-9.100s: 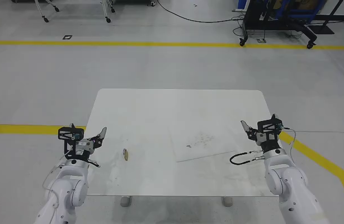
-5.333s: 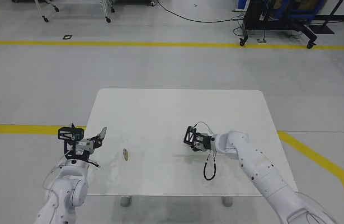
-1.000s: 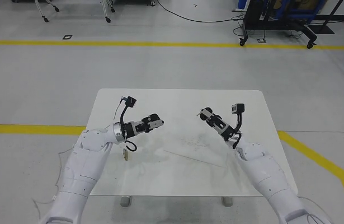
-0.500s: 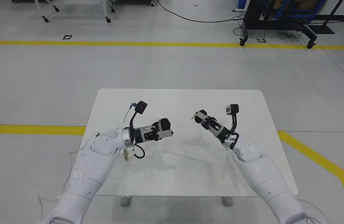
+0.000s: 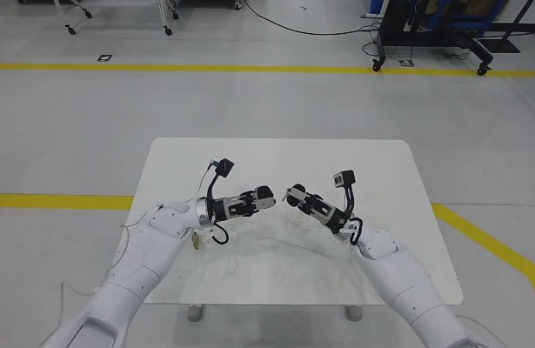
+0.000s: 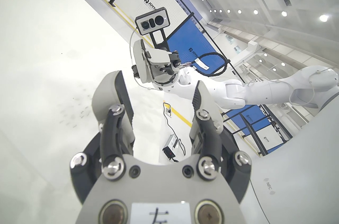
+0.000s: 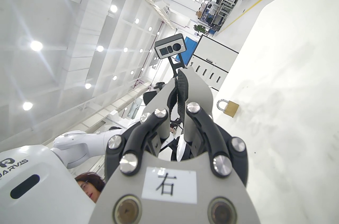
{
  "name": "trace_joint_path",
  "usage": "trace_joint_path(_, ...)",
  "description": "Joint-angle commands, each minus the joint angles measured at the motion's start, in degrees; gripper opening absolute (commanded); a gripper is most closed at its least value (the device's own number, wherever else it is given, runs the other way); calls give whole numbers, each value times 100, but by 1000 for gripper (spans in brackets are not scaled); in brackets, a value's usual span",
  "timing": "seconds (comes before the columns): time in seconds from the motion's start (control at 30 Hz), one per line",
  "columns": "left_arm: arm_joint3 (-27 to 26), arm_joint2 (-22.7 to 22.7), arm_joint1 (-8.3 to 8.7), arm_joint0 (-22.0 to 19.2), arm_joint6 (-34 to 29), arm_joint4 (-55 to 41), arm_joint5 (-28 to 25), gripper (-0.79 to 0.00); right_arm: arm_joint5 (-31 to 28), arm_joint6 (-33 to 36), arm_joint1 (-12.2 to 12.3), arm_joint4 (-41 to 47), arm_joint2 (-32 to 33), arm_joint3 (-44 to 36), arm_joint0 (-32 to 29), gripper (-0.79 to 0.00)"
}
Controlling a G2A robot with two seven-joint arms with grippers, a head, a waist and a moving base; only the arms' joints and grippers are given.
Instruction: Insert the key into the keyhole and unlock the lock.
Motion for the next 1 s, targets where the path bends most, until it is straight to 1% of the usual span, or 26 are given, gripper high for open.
trace_joint_path(0.0, 65, 112, 14, -54, 27, -53, -26, -394, -39, -80, -12, -130, -25, -19, 0, -785)
trace_joint_path(0.23, 157, 477, 58, -221, 61, -207, -60, -419, -91, -375, -41, -571, -69, -134, -27, -785)
trace_joint_path(0.33, 199, 600, 72, -285, 86, -260, -85, -502, -100, -515, -52, -758, -86, -194, -53, -785)
trace_joint_path(0.5, 274, 765, 99, -373, 117, -352, -116, -539, -126, -648, -53, -924, -57, -265, -107, -785)
trace_joint_path(0.53, 284, 795, 103, -388, 120, -370, -119, -566, -131, -667, -53, -954, -54, -267, -119, -785)
trace_joint_path(0.67, 327, 917, 117, -433, 157, -425, -156, -763, -146, -713, -60, -1028, -61, -251, -145, -785)
trace_joint_path(0.7, 347, 947, 118, -444, 163, -433, -162, -785, -150, -716, -62, -1039, -62, -245, -146, -785)
trace_joint_path(0.97, 483, 1128, 115, -552, 197, -510, -195, -785, -235, -744, -53, -1242, -20, -290, -182, -785)
